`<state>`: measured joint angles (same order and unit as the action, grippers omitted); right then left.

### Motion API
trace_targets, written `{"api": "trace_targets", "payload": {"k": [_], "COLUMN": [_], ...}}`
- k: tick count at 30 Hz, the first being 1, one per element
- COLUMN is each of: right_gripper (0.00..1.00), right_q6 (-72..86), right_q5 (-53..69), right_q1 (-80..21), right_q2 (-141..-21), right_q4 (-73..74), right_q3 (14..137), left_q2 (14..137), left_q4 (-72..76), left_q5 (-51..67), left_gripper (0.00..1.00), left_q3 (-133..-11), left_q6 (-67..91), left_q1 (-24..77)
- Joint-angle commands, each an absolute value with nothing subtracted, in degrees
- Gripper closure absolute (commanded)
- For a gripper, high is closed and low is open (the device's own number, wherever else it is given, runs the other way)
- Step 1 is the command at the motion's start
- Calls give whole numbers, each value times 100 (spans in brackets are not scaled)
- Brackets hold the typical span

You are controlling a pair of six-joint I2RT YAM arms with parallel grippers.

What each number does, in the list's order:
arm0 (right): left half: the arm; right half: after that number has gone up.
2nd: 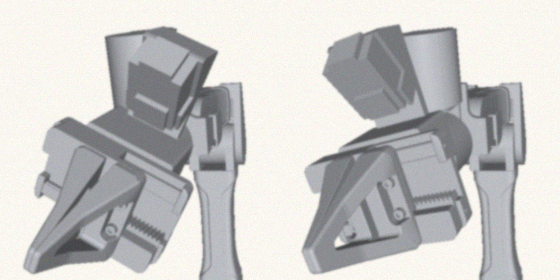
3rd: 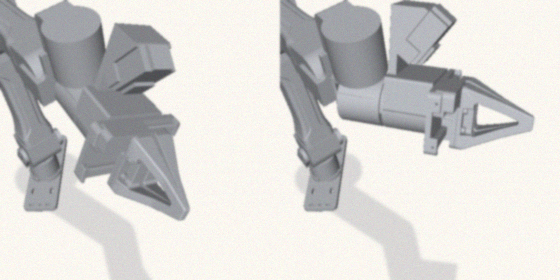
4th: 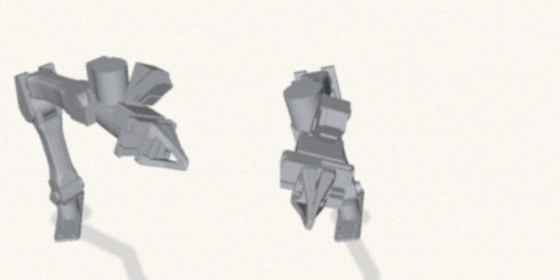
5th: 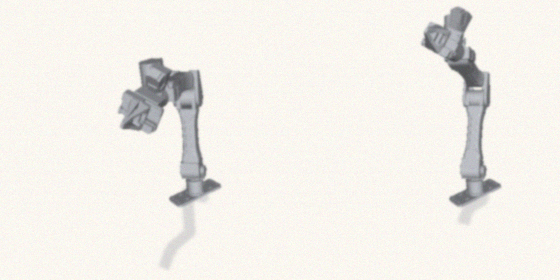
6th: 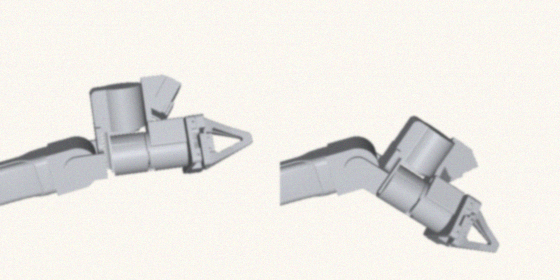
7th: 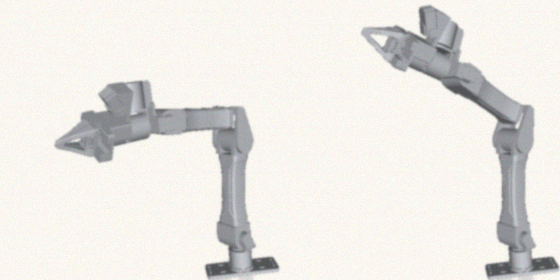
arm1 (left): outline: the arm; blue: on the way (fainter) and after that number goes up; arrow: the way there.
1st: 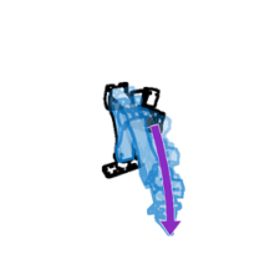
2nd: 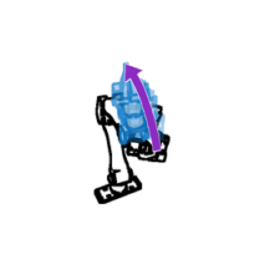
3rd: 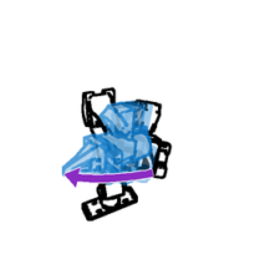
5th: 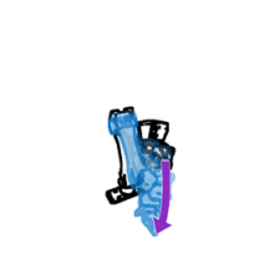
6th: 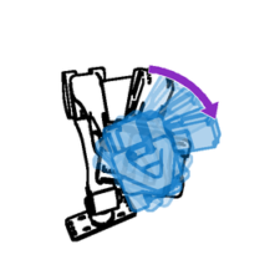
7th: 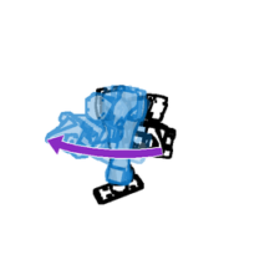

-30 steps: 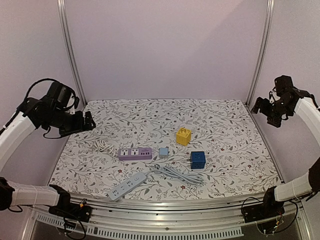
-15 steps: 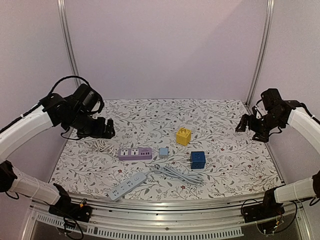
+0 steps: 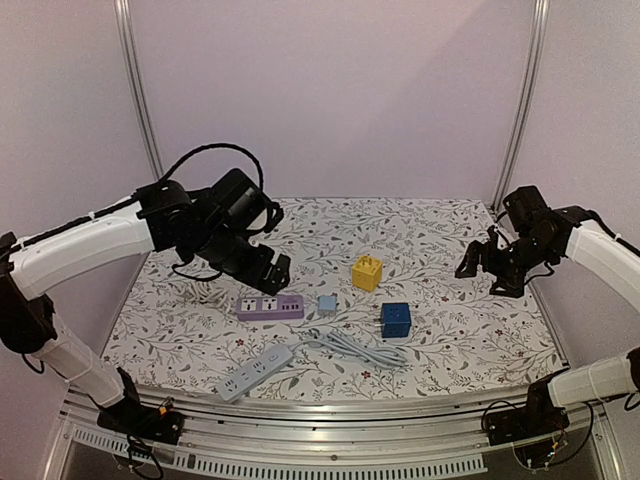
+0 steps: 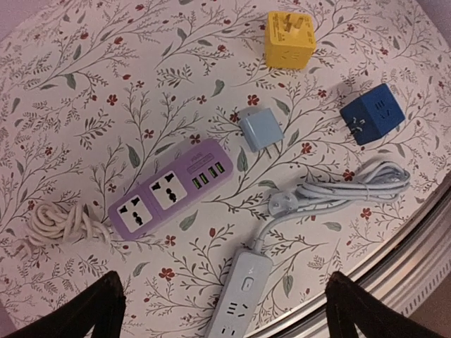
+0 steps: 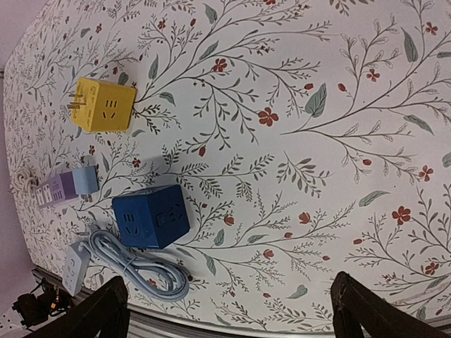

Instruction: Insert the plug

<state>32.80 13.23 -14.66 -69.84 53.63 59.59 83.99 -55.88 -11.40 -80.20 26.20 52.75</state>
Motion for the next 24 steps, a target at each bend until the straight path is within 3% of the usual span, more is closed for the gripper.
{"api": "trace_targets", "payload": {"k": [1,9,24], "right_gripper": [1,1,1], "right_q6": [3539,3677,3298], "right_q5": [1324,774,376], "right_q1": [-1727,-1767,-1762], "right_q2": [-7094,-6947,-6280], "right_q4": [5463,6127,7089], "right_q3": [5887,5886,6026], "left_q2": [8841,9546,12124], "left_q4": [-5024,-3471,-4309], "left_q5": [-1024,-352,587], "left_gripper": [0,1,1], "left_q3": [-8278,-8351,-10723], "left_q6": [1746,-373,-1836], "left_q1": [5771,6502,6495]}}
